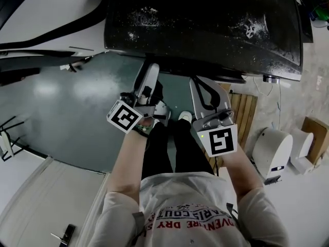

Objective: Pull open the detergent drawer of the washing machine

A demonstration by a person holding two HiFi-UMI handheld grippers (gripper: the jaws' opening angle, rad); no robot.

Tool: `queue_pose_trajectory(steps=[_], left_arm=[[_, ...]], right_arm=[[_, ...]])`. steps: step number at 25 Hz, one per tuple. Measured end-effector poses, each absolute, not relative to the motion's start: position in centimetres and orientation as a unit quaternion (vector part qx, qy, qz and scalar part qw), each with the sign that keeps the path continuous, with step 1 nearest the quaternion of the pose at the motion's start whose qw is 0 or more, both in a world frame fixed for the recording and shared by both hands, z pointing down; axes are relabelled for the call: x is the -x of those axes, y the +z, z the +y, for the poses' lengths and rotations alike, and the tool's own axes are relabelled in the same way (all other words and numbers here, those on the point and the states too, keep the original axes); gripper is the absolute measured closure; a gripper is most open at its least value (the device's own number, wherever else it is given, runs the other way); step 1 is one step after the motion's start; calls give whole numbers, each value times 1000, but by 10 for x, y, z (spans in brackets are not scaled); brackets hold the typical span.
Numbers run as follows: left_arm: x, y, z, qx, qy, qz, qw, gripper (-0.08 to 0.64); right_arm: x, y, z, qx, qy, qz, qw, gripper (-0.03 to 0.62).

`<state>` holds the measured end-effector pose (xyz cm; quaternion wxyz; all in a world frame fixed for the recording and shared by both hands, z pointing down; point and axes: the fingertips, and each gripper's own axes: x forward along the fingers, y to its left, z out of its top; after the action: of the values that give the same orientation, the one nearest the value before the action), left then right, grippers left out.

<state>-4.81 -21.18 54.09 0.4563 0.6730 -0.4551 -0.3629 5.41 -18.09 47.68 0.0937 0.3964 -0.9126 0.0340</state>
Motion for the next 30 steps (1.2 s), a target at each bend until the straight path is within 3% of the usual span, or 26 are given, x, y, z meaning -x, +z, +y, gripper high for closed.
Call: queue_pose_trajectory(steps=[7, 16, 20, 30], left_arm=[[46, 530, -229, -690, -429, -390, 434, 221], [50, 525, -233, -679, -484, -346, 430, 255], [56, 518, -236, -650, -532, -321, 437, 207], [55, 520, -234, -665, -526, -304, 434, 253]], right_arm=[[-48, 493, -180, -389, 36, -916, 91, 591], [-46, 514, -177, -386, 42, -916, 99, 591], [-43, 516, -172, -385, 42, -917, 98, 591], [-46, 528, -159, -391, 49, -912, 114, 591]])
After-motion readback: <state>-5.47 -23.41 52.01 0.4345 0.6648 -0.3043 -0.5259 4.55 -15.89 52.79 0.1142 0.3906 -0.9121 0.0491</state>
